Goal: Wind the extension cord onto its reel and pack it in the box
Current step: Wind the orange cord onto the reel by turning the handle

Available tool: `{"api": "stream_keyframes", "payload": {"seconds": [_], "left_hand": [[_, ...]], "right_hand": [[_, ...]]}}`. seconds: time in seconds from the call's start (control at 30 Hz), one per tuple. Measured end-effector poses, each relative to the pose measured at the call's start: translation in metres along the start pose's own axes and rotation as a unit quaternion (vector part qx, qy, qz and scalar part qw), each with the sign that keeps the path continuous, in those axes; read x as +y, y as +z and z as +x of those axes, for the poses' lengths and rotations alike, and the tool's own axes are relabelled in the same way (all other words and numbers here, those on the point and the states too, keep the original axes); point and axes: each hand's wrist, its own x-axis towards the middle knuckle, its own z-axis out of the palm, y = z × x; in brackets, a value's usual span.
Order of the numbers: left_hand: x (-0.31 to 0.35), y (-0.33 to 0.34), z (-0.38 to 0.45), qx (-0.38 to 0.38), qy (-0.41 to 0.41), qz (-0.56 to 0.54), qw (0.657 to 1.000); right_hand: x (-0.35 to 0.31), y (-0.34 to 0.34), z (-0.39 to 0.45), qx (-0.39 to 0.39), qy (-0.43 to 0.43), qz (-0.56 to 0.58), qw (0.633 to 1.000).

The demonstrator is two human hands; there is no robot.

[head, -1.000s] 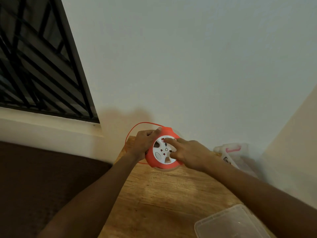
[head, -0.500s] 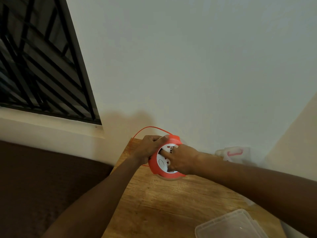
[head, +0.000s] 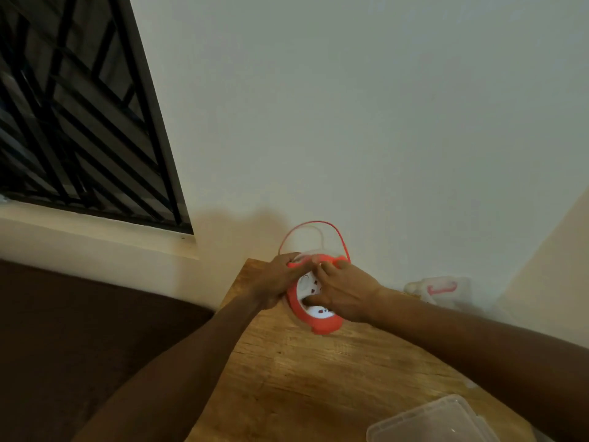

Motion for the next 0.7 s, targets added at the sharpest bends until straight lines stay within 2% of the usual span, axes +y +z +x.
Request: {"api": "stream_keyframes", "payload": {"seconds": [0.13, 0.23, 0.37, 0.47, 0.7], "left_hand": [[0.001, 0.01, -0.004, 0.046, -0.004, 0.012, 0.999], [0.001, 0.006, -0.001, 0.048, -0.009, 0.021, 0.999], [-0.008, 0.003, -0.004, 0.067, 0.003, -0.027, 0.997], [-0.012, 0.0, -0.009, 0.055, -0.02, -0.082, 0.995], [-0.006, -0.001, -0.003, -0.003, -0.04, 0.034, 0.999]], "right_hand": [[0.004, 0.008, 0.003, -0.012, 0.001, -0.018, 1.0], [0.004, 0.005, 0.007, -0.004, 0.003, -0.027, 1.0], [-0.002, -0.003, 0.011, 0.004, 0.003, -0.027, 1.0], [0.002, -0.01, 0.009, 0.006, -0.042, -0.051, 0.998], [0.002, -0.017, 0.005, 0.009, -0.186, -0.134, 0.973]]}}
